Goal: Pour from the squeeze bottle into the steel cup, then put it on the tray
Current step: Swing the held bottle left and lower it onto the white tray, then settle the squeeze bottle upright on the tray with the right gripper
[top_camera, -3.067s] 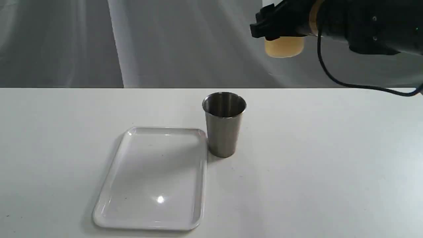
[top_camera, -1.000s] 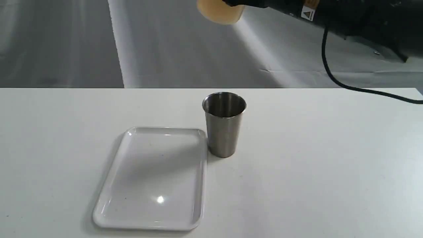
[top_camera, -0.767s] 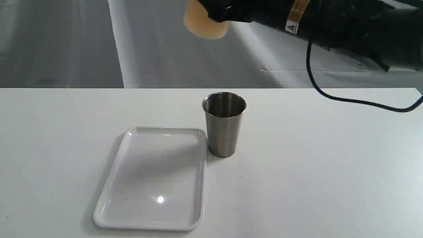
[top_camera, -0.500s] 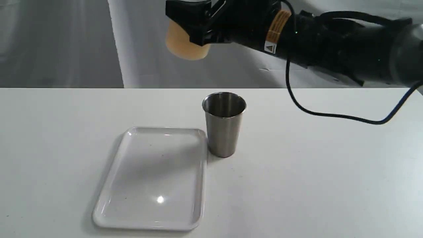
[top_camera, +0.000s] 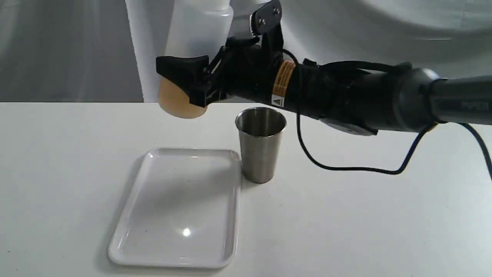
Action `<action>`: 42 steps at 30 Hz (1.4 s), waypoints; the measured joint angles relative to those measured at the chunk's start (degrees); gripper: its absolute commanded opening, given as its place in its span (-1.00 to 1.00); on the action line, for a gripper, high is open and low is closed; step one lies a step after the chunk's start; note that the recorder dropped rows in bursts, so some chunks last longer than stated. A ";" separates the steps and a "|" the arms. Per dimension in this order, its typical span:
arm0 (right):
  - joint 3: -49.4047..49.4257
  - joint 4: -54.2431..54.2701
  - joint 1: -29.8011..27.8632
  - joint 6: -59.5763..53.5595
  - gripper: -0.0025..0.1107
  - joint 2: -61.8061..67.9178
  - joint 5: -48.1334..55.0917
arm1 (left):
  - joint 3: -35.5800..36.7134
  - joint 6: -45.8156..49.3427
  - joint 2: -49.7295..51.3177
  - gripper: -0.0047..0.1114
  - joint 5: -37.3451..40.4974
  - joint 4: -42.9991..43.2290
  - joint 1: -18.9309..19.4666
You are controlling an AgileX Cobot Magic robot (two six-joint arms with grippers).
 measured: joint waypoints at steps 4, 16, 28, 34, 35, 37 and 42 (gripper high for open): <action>0.00 0.00 1.15 -0.23 -0.96 2.03 -0.28 | 0.00 0.00 0.00 -0.78 0.00 0.00 0.00; 3.03 -3.24 3.57 -10.58 -0.96 5.67 -0.18 | 0.00 0.00 0.00 -0.78 0.00 0.00 0.00; 5.26 -2.84 3.72 -20.50 -0.96 7.29 -0.18 | 0.00 0.00 0.00 -0.78 0.00 0.00 0.00; 5.26 -1.33 3.72 -22.11 -0.96 8.35 -0.07 | 0.00 0.00 0.00 -0.78 0.00 0.00 0.00; 5.26 -1.09 3.72 -22.72 -0.96 8.35 -0.07 | 0.00 0.00 0.00 -0.78 0.00 0.00 0.00; 5.26 -0.67 3.72 -23.62 -0.96 8.46 -0.07 | 0.00 0.00 0.00 -0.78 0.00 0.00 0.00; 5.26 1.67 3.84 -24.41 -0.96 9.08 -0.07 | 0.00 0.00 0.00 -0.78 0.00 0.00 0.00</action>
